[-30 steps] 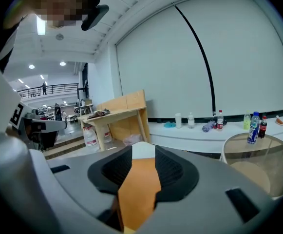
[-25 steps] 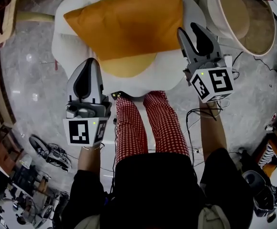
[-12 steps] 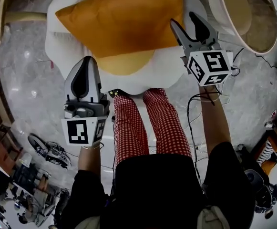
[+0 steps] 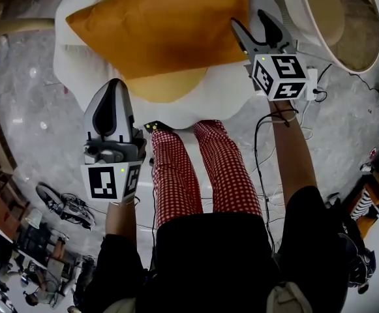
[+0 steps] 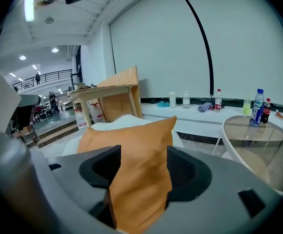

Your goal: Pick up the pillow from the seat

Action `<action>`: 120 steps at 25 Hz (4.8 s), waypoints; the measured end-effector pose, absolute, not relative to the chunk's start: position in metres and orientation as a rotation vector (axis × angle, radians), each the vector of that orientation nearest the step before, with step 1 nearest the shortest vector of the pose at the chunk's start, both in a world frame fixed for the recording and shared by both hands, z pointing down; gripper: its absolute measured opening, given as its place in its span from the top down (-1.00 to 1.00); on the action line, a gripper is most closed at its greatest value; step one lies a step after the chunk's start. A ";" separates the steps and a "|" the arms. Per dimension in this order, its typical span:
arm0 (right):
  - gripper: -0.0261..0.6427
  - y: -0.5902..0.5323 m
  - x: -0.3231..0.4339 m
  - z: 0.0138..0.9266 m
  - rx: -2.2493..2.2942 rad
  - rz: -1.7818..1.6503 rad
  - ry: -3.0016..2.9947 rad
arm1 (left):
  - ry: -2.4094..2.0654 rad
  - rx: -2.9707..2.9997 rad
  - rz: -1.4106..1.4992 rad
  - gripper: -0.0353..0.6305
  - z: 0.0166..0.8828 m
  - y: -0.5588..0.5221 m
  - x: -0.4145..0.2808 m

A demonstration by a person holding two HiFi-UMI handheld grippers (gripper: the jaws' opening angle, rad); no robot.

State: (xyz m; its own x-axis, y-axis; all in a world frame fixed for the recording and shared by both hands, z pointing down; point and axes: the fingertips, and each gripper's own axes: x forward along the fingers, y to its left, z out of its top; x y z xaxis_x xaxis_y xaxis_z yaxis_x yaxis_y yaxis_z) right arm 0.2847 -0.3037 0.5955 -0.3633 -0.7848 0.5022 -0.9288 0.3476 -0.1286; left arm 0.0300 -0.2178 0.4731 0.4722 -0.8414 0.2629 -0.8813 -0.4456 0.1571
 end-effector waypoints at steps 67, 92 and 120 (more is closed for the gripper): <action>0.24 -0.343 0.289 0.700 1.477 0.911 -2.282 | -1.437 2.275 0.165 0.71 0.567 -0.230 -0.075; 0.24 -0.335 0.295 0.693 1.590 0.825 -2.250 | -1.413 2.244 0.330 0.33 0.667 -0.284 -0.120; 0.24 -0.316 0.297 0.700 1.653 0.774 -2.247 | -1.218 2.162 0.272 -0.08 0.758 -0.302 -0.133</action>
State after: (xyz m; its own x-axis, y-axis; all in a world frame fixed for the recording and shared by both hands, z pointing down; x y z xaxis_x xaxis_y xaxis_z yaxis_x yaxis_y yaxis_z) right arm 0.2972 -0.3162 0.7001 -0.3277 -0.8079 0.4899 -0.9382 0.2170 -0.2697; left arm -0.1330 -0.3021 0.7579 0.5502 -0.6945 0.4636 -0.8258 -0.3704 0.4252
